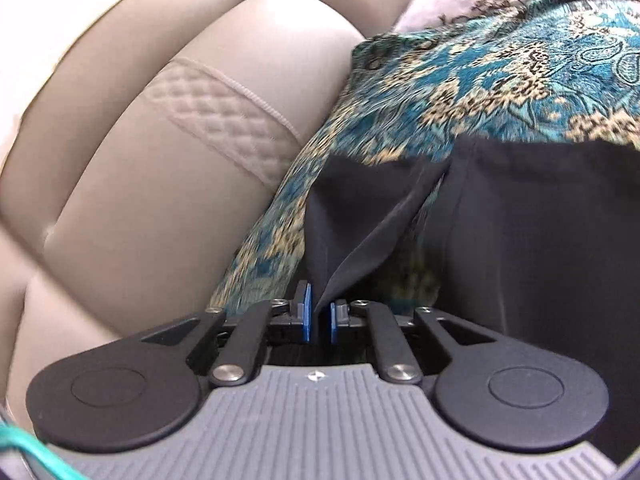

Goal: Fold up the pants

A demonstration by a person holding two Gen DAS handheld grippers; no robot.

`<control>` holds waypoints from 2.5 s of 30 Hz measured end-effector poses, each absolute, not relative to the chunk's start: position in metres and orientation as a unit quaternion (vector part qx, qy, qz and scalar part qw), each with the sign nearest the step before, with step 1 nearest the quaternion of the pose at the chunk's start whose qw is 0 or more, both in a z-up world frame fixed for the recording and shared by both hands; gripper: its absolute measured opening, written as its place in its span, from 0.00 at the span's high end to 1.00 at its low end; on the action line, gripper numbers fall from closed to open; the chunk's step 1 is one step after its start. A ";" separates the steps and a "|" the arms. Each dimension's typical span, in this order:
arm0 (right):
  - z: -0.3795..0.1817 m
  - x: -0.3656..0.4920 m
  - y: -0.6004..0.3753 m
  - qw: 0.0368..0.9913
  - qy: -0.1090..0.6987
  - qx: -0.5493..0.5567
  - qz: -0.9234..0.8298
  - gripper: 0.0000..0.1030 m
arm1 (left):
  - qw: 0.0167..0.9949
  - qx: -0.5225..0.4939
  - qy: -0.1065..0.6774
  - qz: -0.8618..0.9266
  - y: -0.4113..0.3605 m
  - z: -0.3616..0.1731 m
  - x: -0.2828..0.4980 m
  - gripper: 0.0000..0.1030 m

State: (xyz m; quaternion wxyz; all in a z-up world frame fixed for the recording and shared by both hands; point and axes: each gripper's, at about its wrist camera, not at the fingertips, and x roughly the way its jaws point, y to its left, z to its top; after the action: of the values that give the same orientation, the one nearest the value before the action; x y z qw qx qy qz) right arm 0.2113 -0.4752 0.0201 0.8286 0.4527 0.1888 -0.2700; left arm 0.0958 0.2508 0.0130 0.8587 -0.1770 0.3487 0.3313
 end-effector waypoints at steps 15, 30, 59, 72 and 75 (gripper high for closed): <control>0.082 0.130 -0.515 0.867 0.139 0.361 -0.313 0.97 | 0.852 -0.189 0.358 0.332 0.256 0.013 0.098 0.88; 0.041 0.045 -0.533 0.826 0.196 0.370 -0.378 0.97 | 0.847 -0.197 0.382 0.313 0.263 0.017 0.098 0.88; 0.013 -0.019 -0.563 0.792 0.202 0.430 -0.383 0.61 | 0.851 -0.156 0.388 0.318 0.259 0.015 0.104 0.88; 0.003 -0.014 -0.565 0.795 0.213 0.462 -0.331 0.60 | 0.852 -0.148 0.387 0.319 0.258 0.016 0.105 0.88; 0.006 -0.005 -0.561 0.799 0.219 0.436 -0.352 0.58 | 0.853 -0.145 0.386 0.319 0.257 0.015 0.105 0.88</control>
State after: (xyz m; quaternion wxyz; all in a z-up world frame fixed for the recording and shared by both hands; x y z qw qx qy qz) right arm -0.0052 -0.5609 0.0062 0.7992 0.4357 0.2189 -0.3515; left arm 0.1048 0.2574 0.0153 0.8531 -0.1455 0.3860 0.3193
